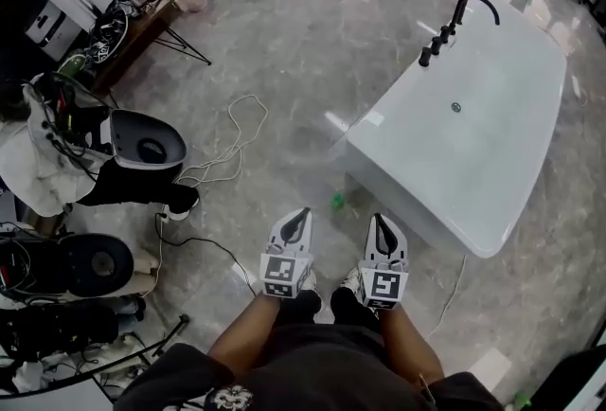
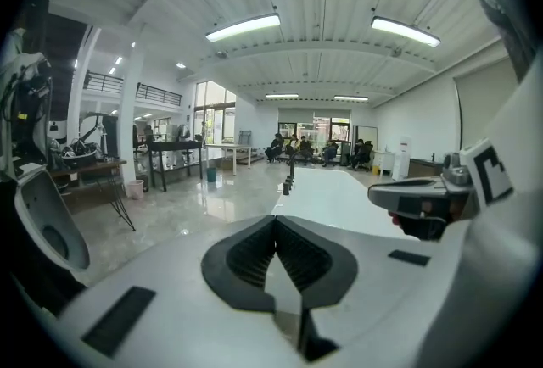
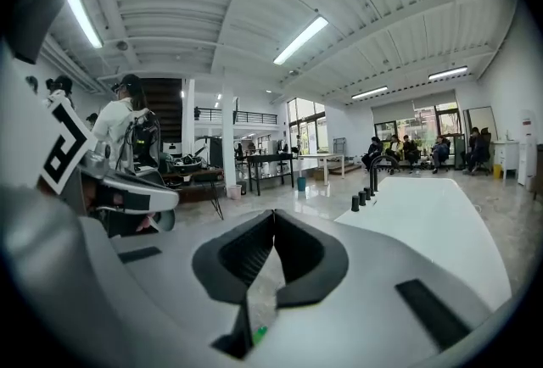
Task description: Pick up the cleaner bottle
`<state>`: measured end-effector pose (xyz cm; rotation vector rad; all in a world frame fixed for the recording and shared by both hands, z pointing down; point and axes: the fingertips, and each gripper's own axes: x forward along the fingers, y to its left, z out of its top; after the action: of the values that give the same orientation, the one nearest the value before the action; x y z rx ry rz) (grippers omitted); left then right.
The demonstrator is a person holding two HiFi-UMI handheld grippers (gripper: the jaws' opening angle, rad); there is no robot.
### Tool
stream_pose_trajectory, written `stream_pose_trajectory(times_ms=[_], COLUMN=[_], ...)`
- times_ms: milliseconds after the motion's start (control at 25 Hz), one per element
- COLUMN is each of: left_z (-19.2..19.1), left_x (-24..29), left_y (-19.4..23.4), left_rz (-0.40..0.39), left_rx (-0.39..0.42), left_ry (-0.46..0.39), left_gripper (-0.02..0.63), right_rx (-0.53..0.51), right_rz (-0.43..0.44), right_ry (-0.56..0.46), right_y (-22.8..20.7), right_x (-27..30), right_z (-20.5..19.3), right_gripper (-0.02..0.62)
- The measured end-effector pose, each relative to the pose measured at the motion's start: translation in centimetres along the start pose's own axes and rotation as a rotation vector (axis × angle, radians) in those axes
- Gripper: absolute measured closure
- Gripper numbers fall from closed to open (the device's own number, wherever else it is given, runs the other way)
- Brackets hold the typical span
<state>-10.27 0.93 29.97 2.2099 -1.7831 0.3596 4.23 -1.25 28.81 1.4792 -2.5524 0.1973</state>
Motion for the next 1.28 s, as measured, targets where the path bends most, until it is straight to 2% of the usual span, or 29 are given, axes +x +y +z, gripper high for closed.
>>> stream_pose_trajectory(times_ms=[160,320,480,680,1080,1280], left_z=[-2.0,-3.8,-7.7,-14.8,-33.8,-40.4], left_x=[3.9,7.7,10.3,14.2,23.6,26.9], left_y=[0.5,1.0,0.9,2.5,4.8,5.6], left_rz=[-0.024,-0.026,-0.078,-0.111,-0.122,-0.125], left_rx=[0.039,0.177,0.164,0.126,0.103,0.077], left_ry=[0.009,0.000,-0.005,-0.017,-0.030,-0.069], left_gripper=[0.600,0.600,0.600,0.600,0.600,0.600], right_rx=[0.012,0.006,0.032,0.057,0.053,0.042], right_rz=[-0.004,-0.009,-0.043,-0.074,-0.099,-0.094], right_ry=[0.054,0.028,0.026,0.053,0.056,0.025], right_y=[-0.9,-1.9,-2.0,-1.3,-3.1,-2.9], right_x=[2.5,5.8,7.5,10.3,16.9,20.4], right_z=[-2.7,-3.3,-6.9,-15.1,-33.8,-40.4], right_gripper=[0.578,0.578,0.578,0.578,0.578,0.578])
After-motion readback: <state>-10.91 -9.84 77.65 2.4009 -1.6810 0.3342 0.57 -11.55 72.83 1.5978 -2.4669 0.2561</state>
